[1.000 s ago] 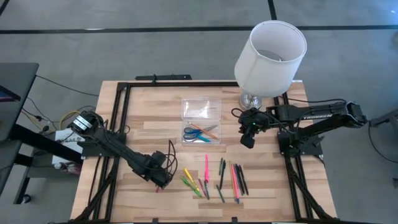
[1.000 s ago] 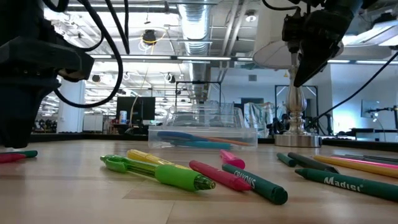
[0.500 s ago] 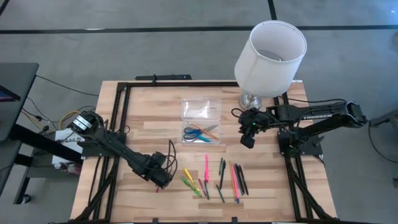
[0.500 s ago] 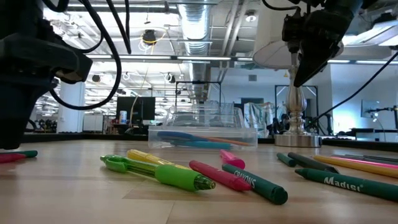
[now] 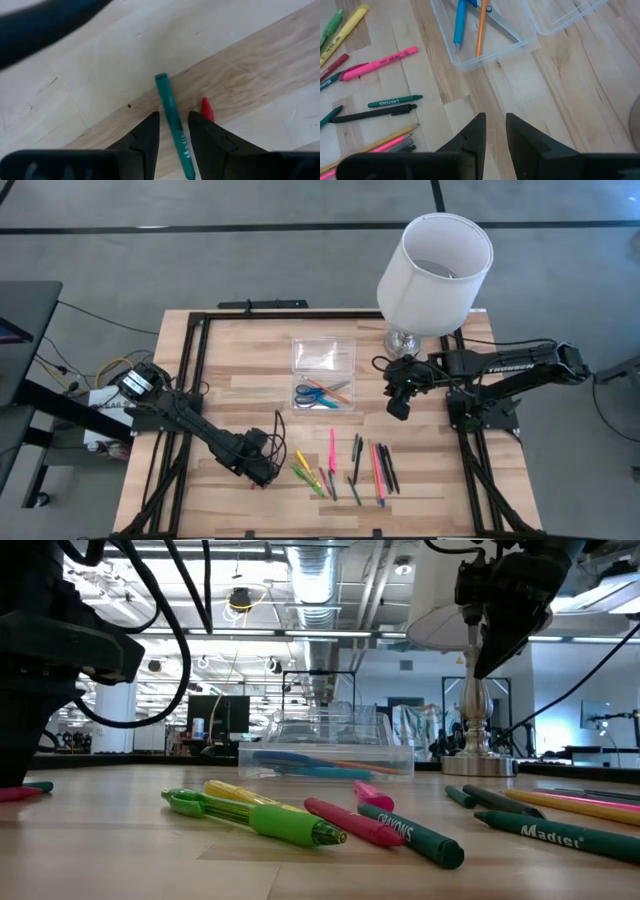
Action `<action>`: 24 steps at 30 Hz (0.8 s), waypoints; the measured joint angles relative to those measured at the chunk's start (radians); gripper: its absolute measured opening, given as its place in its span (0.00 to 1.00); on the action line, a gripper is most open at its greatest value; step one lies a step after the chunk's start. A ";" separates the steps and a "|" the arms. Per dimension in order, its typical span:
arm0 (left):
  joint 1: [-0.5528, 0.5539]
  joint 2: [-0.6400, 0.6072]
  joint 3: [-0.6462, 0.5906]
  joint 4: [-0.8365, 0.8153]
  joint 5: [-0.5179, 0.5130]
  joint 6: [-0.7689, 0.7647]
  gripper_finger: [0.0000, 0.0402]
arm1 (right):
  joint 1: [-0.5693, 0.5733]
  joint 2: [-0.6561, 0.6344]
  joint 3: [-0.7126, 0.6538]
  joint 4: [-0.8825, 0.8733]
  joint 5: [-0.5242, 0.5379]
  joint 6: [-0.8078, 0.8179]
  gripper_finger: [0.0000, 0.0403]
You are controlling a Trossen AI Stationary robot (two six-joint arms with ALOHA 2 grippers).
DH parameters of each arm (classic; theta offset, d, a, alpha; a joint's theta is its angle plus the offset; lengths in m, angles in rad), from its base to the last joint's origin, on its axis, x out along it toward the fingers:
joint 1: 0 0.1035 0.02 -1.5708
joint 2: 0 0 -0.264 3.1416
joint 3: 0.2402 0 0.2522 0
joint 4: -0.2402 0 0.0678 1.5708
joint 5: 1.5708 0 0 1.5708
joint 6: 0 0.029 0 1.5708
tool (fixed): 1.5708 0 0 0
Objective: Pick & place school supplies into a supply box
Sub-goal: Put the green crayon into the transparent supply box
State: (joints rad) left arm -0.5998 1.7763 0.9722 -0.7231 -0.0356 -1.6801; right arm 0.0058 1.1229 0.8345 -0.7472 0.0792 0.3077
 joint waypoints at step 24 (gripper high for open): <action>0.000 0.002 -0.003 0.009 0.083 -0.034 0.25 | 0.008 0.000 0.000 0.000 0.000 -0.001 0.17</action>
State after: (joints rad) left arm -0.6003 1.7786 0.9691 -0.7136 0.0472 -1.7141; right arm 0.0135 1.1229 0.8345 -0.7475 0.0792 0.3065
